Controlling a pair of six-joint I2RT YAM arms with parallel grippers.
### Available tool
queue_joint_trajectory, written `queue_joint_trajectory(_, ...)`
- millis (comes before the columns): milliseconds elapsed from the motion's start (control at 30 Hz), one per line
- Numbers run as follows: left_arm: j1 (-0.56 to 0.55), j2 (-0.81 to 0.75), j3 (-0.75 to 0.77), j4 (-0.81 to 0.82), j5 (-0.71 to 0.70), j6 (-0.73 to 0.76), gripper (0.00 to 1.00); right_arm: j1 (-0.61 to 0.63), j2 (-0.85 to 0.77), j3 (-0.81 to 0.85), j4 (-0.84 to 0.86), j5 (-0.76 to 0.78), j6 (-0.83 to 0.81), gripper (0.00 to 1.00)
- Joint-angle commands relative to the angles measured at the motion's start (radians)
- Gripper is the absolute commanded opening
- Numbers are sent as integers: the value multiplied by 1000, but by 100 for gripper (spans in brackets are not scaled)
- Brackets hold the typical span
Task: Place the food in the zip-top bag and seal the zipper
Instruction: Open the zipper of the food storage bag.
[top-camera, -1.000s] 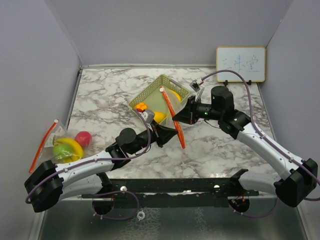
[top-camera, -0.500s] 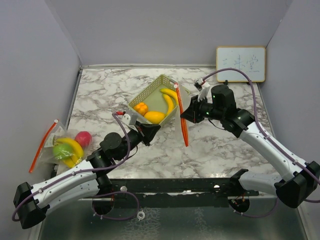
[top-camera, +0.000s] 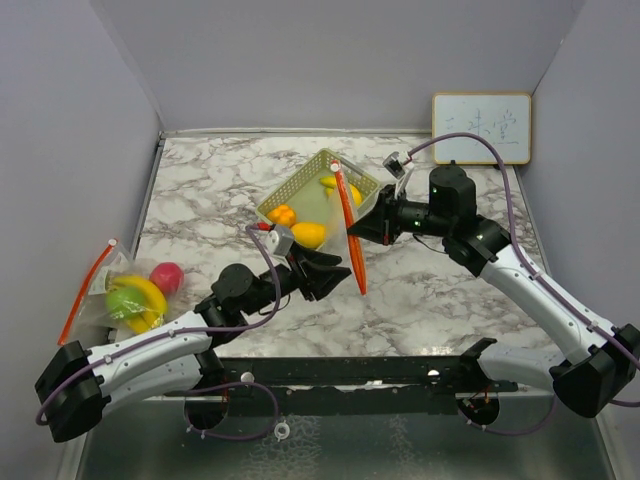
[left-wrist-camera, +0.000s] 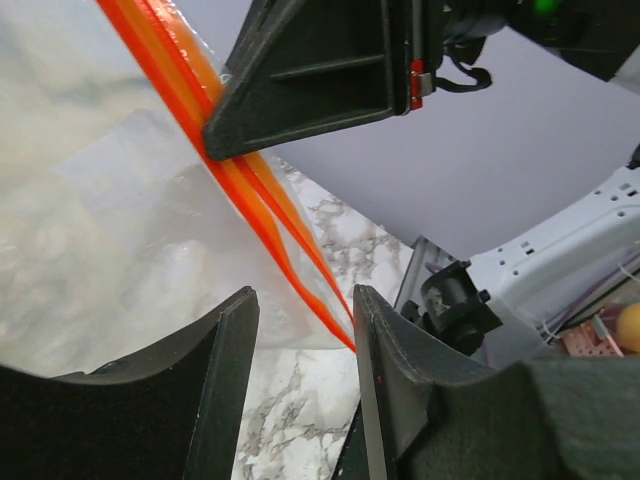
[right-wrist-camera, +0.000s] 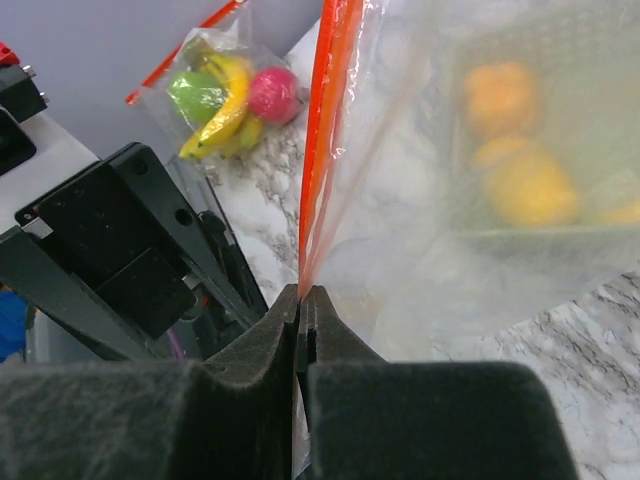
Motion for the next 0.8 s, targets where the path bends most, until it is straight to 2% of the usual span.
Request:
queue_joint_trajectory(0,1,25,12,153,106,-38,47,-3,-20,23,77,-84,31,2)
queue_joint_trajectory(233,1,84,39,169,118,-47,46,-3,-24,20,99,-122,47,2)
queue_joint_trajectory(433,1,128,52,201,121,-51,49,-3,-18,15,112,-175,54,2)
queue_joint_trajectory(500,1,133,55,212,120,-49,47,-3,-16,14,110,-181,52,2)
queue_joint_trajectory(567,2,136,58,226,118,-46,38,-3,-16,12,108,-187,49,2)
queue_joint_trajectory(700,2,139,66,224,118,-35,0,-3,-13,8,86,-174,35,2)
queue_joint_trajectory(767,1,132,65,218,122,-27,0,-3,-19,12,61,-121,26,3)
